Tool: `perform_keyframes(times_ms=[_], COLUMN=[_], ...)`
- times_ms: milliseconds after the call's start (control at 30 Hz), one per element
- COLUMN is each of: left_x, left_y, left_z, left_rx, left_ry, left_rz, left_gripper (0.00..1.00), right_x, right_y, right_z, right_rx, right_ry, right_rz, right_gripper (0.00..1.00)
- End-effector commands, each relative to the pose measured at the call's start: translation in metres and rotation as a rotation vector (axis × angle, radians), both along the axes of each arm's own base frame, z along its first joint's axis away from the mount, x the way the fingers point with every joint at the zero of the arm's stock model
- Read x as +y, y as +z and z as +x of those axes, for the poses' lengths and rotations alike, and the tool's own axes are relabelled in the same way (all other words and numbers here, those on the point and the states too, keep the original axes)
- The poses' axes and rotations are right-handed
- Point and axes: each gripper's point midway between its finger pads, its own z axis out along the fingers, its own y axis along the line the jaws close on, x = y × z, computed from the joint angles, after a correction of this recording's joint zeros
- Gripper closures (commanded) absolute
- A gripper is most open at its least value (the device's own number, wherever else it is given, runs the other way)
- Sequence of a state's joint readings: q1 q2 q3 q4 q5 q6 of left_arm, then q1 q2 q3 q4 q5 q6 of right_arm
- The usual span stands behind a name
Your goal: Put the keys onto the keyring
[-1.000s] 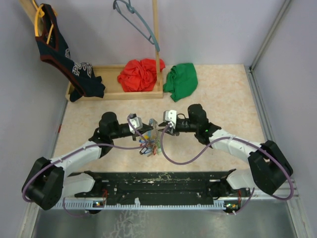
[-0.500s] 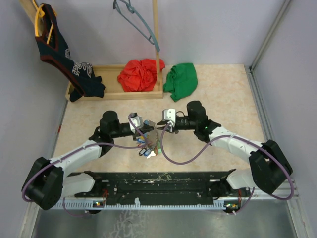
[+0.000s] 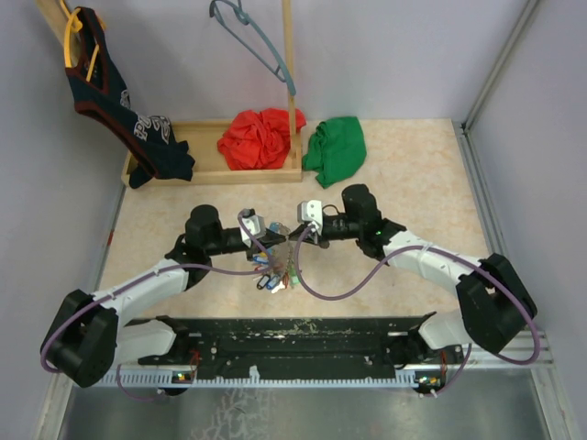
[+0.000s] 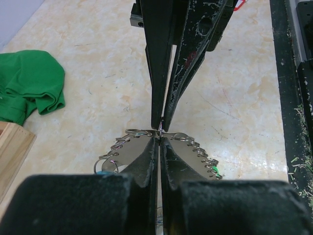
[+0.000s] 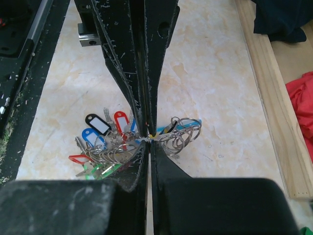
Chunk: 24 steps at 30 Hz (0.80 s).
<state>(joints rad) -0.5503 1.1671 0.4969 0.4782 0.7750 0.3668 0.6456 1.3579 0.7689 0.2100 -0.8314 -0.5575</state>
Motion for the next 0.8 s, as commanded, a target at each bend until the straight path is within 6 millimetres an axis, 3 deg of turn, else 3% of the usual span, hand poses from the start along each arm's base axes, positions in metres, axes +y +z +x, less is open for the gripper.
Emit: perform_keyframes(times_ms=[0,133,233,400,767], left_x=[-0.005,0.001,0.006,0.006,-0.004], left_y=[0.020,0.019,0.021,0.029,0.031], left_z=[-0.004,-0.004,-0.007,-0.017,-0.023], left_rx=[-0.069,-0.102,-0.128,-0.170,-0.154], left_ry=[-0.033,0.006,0.037,0.003,-0.079], left_rz=[-0.043,-0.066,-0.108,-0.182,-0.199], left_gripper=[0.89,0.69,0.64,0.62,0.64], right_x=[0.006,0.004,0.001,-0.002,-0.002], right_y=[0.032,0.033,0.036,0.051,0.048], right_z=[0.003,-0.001,-0.004,-0.005,-0.007], right_rx=[-0.058,-0.033,-0.016,-0.026,-0.028], right_ry=[0.013,-0.004,-0.031,-0.060,-0.050], right_rz=[0.067,0.090,0.119,0.184,0.179], right_gripper=[1.00,1.00,1.00,1.00,1.00])
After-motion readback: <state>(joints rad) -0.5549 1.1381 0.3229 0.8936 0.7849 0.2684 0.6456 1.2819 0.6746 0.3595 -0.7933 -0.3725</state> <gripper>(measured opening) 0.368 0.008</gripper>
